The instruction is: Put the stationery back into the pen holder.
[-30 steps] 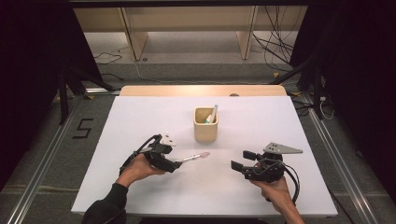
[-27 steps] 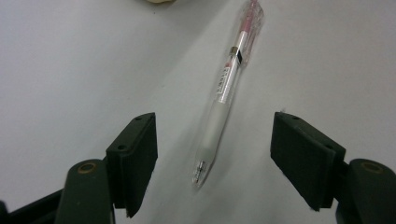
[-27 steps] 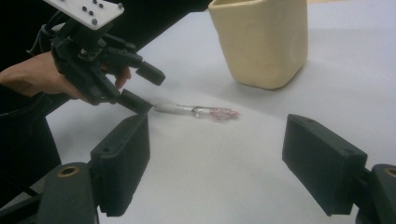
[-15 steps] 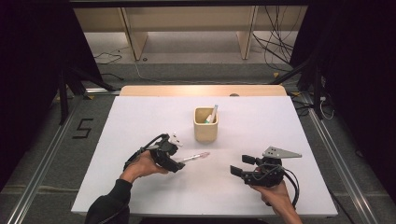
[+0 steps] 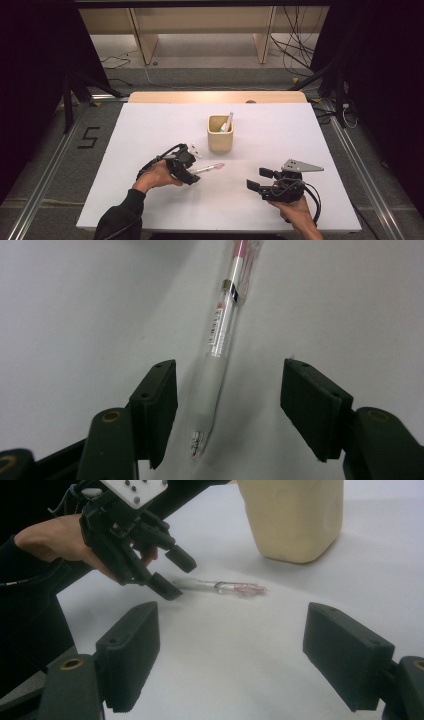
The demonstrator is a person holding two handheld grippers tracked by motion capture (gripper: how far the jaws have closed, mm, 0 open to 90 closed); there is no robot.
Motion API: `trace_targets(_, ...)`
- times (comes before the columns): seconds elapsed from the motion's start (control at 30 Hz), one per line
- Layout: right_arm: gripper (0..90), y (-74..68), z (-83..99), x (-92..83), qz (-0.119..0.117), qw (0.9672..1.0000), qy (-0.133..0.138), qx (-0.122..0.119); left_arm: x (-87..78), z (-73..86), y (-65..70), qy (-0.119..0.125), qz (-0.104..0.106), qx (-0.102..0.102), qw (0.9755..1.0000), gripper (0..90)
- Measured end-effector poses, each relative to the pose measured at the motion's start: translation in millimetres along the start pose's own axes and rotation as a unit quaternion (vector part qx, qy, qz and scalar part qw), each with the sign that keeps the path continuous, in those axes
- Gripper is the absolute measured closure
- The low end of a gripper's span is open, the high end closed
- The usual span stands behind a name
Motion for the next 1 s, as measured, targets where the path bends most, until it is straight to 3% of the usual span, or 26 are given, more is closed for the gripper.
trace_targets(0.37, 23.5, -1.7, 4.6, 1.7, -0.002, 1.0000, -0.007, 0.000, 3.1, -1.3, -0.4, -0.013, 0.001, 0.018, 0.9998, 46.1)
trace_targets(0.63, 23.7, -1.7, 5.5, 1.9, -0.003, 1.0000, -0.008, 0.001, 4.4, -2.5, -6.7, -0.018, -0.002, 0.013, 0.9998, 52.0)
trace_targets(1.0, 24.0, -1.4, 6.7, 3.7, -0.004, 0.9999, -0.011, 0.002, 8.9, -1.3, -10.3, -0.043, 0.002, 0.015, 0.9989, 63.9)
Point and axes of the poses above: each handheld gripper's, and its own axes: x roughly forward along the jaws, z roughly out of its underside, y roughly to its right, the point moved 6 cm from there along x, roughly forward along the jaws, and after that the axes turned 10 degrees about -z, right-handed, at the moved point
